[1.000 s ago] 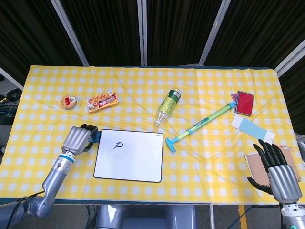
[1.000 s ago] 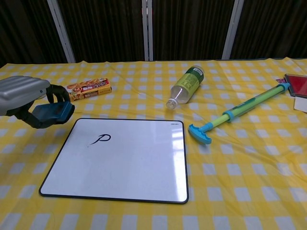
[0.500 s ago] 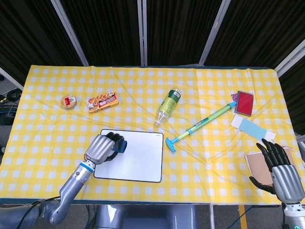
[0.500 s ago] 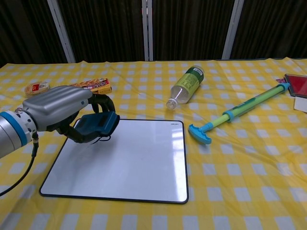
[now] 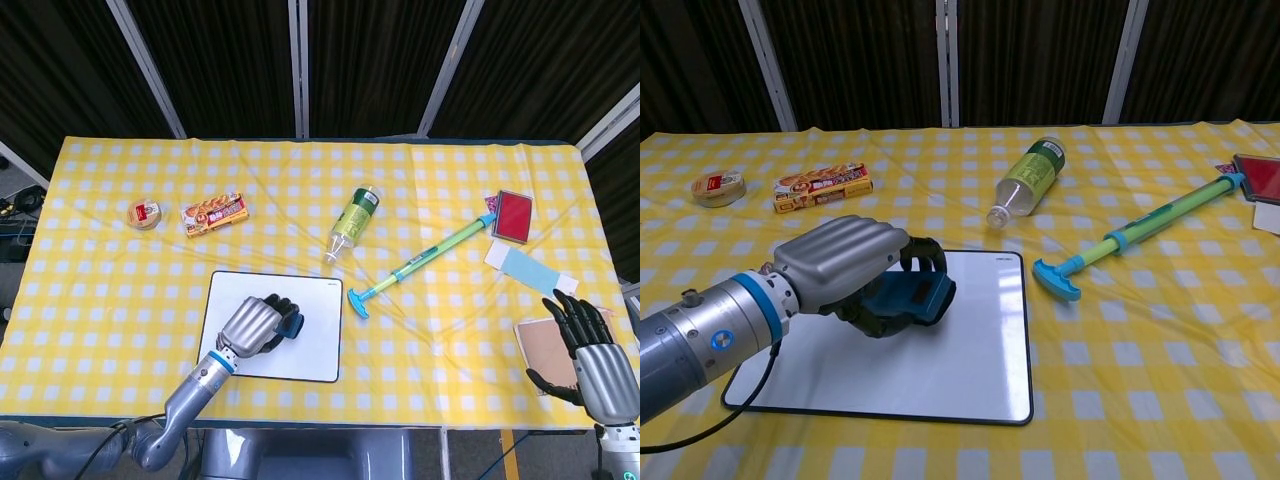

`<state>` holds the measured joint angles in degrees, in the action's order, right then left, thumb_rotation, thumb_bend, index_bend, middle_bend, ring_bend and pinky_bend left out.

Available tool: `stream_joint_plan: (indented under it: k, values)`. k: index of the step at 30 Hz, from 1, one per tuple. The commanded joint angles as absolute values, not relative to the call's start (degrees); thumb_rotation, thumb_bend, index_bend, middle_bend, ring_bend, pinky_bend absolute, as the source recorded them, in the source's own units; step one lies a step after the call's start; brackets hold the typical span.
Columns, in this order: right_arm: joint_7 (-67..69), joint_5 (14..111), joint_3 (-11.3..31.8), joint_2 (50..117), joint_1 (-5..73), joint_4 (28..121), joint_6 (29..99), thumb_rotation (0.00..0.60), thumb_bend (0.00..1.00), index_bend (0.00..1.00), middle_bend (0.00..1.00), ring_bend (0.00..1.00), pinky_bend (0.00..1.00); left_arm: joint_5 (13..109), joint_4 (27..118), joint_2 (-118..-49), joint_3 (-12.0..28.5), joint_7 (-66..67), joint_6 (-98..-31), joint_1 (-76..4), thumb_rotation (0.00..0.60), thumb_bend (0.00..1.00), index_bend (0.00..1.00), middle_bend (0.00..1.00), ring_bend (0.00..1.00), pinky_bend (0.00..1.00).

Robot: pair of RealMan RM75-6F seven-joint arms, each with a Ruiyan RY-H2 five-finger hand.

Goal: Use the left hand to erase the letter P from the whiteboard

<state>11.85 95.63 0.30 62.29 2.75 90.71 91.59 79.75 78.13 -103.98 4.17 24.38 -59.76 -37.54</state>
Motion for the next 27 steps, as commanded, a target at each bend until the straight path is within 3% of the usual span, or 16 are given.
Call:
stream_joint_plan:
  k: [1,27]
  values:
    - [11.9,95.5,0.3,62.4,2.9,90.6,91.2,0.600,0.06,0.01,0.00,0.00,0.00,80.7,76.0,-104.9,4.0,23.6,-59.4,-38.1,0.600,0.76,0.82,0.62,0.55,0.66]
    - [9.5,96.5,-0.3,63.1,3.1,91.2,90.5,0.600,0.06,0.01,0.00,0.00,0.00,85.7,60.6,-100.5,0.6,5.7,-64.4,-34.2,0.600,0.76,0.82,0.62,0.55,0.66]
